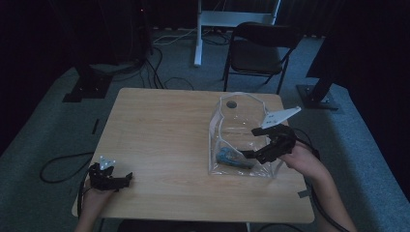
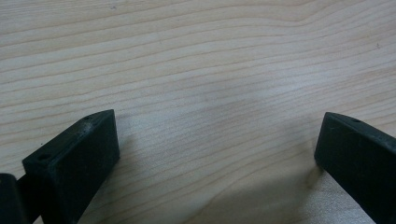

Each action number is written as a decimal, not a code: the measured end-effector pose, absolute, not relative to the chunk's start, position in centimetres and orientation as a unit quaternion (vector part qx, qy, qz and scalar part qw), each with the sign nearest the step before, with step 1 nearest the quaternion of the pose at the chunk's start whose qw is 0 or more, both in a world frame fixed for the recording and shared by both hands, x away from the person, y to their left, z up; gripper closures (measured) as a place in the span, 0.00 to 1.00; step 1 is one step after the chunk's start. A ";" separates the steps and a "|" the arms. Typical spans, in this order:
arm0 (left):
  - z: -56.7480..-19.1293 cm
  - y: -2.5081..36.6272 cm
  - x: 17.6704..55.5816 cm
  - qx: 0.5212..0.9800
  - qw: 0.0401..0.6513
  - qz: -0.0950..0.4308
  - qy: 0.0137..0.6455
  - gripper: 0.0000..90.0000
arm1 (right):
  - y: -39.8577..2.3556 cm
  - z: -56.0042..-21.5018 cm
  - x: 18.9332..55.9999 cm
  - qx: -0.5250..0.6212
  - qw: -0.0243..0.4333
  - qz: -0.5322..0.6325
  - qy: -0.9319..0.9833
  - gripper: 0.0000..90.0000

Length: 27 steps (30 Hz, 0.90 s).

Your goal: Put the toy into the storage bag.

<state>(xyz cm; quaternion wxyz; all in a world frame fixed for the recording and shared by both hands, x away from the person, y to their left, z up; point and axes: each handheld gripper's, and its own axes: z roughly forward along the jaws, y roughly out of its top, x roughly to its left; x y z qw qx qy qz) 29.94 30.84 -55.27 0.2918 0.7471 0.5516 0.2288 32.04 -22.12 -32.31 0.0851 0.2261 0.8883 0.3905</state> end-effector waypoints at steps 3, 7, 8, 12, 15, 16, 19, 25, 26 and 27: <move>-55.3 30.8 29.9 0.747 0.292 0.228 0.552 0.00 | -22.0 -32.0 31.2 0.213 0.082 0.410 0.883 0.15; -55.3 30.8 29.9 0.747 0.292 0.227 0.552 0.00 | -21.7 -31.9 30.2 0.202 0.085 0.419 0.881 0.15; -55.3 30.8 29.9 0.747 0.292 0.228 0.552 0.00 | -21.6 -32.0 30.0 0.199 0.084 0.419 0.882 0.15; -55.3 30.8 29.9 0.747 0.292 0.228 0.552 0.01 | -21.5 -32.3 29.2 0.192 0.074 0.435 0.877 0.15; -55.3 30.8 29.9 0.747 0.292 0.228 0.552 0.00 | -21.2 -33.0 28.7 0.187 0.066 0.438 0.877 0.15; -55.3 30.8 29.9 0.747 0.292 0.228 0.552 0.00 | -21.2 -33.2 28.5 0.187 0.065 0.437 0.877 0.15; -55.3 30.8 29.9 0.747 0.292 0.228 0.552 0.00 | -21.1 -33.9 28.2 0.182 0.054 0.440 0.878 0.15; -55.3 30.8 29.9 0.747 0.292 0.228 0.552 0.00 | -21.2 -35.3 28.0 0.187 0.042 0.444 0.875 0.15; -55.3 30.8 29.9 0.747 0.292 0.228 0.552 0.00 | -21.2 -35.5 27.9 0.187 0.039 0.447 0.874 0.15; -55.3 30.8 29.9 0.747 0.292 0.228 0.552 0.00 | -21.3 -35.7 27.8 0.189 0.039 0.448 0.873 0.15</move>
